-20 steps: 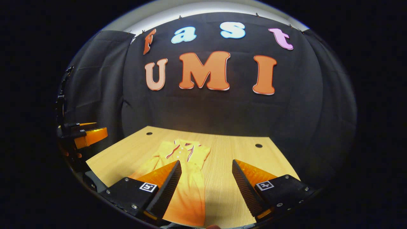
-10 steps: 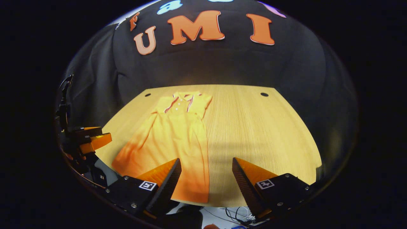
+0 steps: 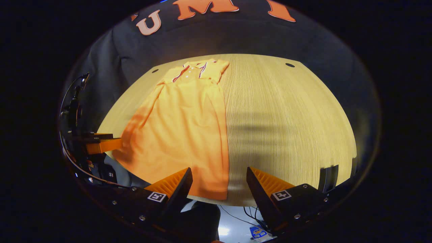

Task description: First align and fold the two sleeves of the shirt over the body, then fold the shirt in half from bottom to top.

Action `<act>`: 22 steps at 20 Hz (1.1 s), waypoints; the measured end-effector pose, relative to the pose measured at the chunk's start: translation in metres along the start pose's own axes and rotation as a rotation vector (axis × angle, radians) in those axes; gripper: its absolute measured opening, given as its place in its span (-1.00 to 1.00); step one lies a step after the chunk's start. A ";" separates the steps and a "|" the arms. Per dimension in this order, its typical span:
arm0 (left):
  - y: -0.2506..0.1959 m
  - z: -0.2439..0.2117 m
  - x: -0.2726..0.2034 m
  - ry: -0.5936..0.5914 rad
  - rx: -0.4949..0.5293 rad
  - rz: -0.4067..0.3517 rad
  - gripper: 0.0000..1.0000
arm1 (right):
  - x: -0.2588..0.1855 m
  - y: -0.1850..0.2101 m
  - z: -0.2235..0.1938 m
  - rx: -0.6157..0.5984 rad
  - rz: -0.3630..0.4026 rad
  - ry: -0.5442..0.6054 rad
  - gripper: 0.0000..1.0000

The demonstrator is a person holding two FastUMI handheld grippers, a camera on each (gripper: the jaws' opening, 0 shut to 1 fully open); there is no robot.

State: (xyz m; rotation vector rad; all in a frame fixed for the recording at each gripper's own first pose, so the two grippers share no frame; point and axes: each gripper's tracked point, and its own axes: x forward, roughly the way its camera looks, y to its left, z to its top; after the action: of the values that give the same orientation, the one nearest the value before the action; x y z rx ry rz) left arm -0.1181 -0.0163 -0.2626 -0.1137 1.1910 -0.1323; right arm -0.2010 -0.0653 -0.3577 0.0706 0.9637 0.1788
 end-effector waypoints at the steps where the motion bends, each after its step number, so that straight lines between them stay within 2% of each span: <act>1: 0.001 0.002 0.012 0.018 0.012 0.007 0.97 | 0.002 -0.002 -0.006 -0.009 -0.007 0.028 0.96; 6: 0.004 -0.018 0.015 0.109 0.017 -0.004 0.98 | 0.009 0.008 -0.018 -0.009 0.011 0.106 0.96; 8: 0.007 -0.021 0.015 0.135 0.015 0.012 0.98 | 0.009 0.007 -0.018 0.001 -0.009 0.123 0.94; 11: 0.007 -0.021 0.015 0.178 0.015 0.020 0.94 | 0.005 0.012 -0.022 -0.037 -0.015 0.161 0.78; 12: 0.005 -0.019 0.015 0.195 0.026 0.017 0.95 | 0.005 0.018 -0.026 -0.050 -0.003 0.192 0.63; 13: 0.004 -0.021 0.017 0.217 0.031 0.012 0.96 | 0.006 0.017 -0.027 -0.045 -0.027 0.201 0.52; 14: 0.004 -0.021 0.017 0.239 0.039 0.010 0.87 | 0.007 0.013 -0.024 -0.009 -0.055 0.215 0.22; 16: 0.003 -0.014 0.017 0.259 0.027 0.000 0.75 | 0.010 0.008 -0.023 0.065 -0.063 0.245 -0.06; 17: 0.005 -0.015 0.020 0.263 -0.001 0.001 0.20 | 0.011 0.014 -0.021 0.150 -0.021 0.247 -0.29; 18: 0.004 -0.012 0.021 0.259 -0.031 -0.014 -0.35 | 0.013 0.025 -0.021 0.217 0.059 0.263 -0.53; 20: 0.000 -0.020 0.023 0.295 -0.055 -0.064 -0.79 | 0.016 0.032 -0.022 0.317 0.131 0.275 -0.54; 21: -0.005 -0.021 0.013 0.297 -0.072 -0.095 -0.94 | 0.008 0.043 -0.021 0.353 0.190 0.287 -0.85; 22: -0.008 -0.022 0.012 0.294 -0.077 -0.119 -0.95 | 0.004 0.053 -0.017 0.373 0.243 0.282 -0.88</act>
State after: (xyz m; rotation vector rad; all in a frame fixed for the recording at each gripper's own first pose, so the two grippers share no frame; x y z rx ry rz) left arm -0.1348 -0.0268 -0.2801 -0.2386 1.4833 -0.2128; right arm -0.2193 -0.0123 -0.3636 0.5183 1.2607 0.2341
